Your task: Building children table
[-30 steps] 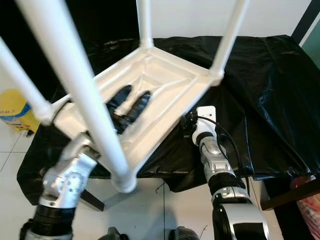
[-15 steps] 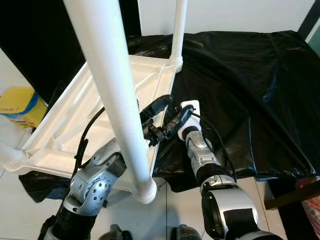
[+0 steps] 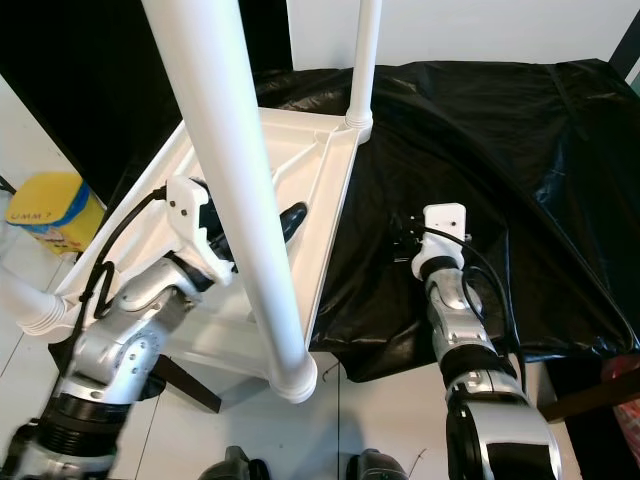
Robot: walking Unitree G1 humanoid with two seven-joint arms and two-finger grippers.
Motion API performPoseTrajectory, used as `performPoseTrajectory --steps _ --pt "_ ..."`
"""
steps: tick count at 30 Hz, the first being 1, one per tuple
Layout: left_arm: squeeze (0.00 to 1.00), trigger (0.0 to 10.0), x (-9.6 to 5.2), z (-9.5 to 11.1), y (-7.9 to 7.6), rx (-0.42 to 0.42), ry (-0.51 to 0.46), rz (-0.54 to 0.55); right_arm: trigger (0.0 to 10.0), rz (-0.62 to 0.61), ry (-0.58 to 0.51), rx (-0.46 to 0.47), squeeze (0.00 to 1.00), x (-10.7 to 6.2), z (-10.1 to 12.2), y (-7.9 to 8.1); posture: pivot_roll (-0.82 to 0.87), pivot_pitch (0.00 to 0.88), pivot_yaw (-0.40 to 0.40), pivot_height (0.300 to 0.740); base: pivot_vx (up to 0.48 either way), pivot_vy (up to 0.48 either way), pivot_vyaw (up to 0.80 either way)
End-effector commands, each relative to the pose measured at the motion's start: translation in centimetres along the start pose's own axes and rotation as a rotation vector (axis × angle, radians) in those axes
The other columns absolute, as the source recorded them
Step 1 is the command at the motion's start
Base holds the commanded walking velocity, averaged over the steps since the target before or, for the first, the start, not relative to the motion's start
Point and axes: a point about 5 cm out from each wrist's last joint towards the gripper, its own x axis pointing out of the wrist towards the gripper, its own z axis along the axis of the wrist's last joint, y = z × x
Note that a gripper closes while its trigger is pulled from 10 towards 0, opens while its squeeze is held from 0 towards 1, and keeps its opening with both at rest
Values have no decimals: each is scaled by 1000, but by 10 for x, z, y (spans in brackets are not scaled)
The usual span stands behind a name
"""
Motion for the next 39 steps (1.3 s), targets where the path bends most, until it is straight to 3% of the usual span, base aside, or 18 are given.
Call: performPoseTrajectory --steps 1,2,4,7,8,9,11,17,27,32,39 --pt "0 10000 -12 -6 -1 46 62 -207 10000 57 -36 -3 0 -10 3 -3 -66 107 41 740 0 0 0" --pt "0 10000 -12 -6 -1 46 62 -207 10000 57 -36 -3 0 -10 3 -3 -66 107 41 740 0 0 0" --pt "0 10000 -29 -8 6 82 140 -272 10000 206 -71 -9 0 -28 12 3 -73 105 43 740 0 0 0" --pt "0 10000 -29 -8 6 82 140 -272 10000 206 -71 -9 0 -28 12 3 -73 105 43 740 0 0 0" --pt "0 10000 -36 -8 7 92 172 -304 10000 281 -74 -4 0 -36 16 7 -74 104 44 740 0 0 0" --pt "0 10000 -36 -8 7 92 172 -304 10000 281 -74 -4 0 -36 16 7 -74 104 44 740 0 0 0" --pt "0 10000 -52 -7 7 119 251 -400 10000 467 -42 18 0 -55 27 10 -80 104 46 740 0 0 0" --pt "0 10000 -62 -10 4 148 315 -478 10000 567 -15 9 0 -64 32 8 -78 108 44 740 0 0 0" --pt "0 10000 -61 -21 8 185 360 -512 10000 559 -18 -18 0 -60 34 13 -78 119 49 740 0 0 0" --pt "0 10000 -53 -45 -1 176 412 -570 10000 600 8 -5 0 -53 33 35 -80 118 47 740 0 0 0" --pt "0 10000 -51 -61 -6 164 487 -609 10000 621 65 0 0 -43 29 50 -85 124 53 740 0 0 0"
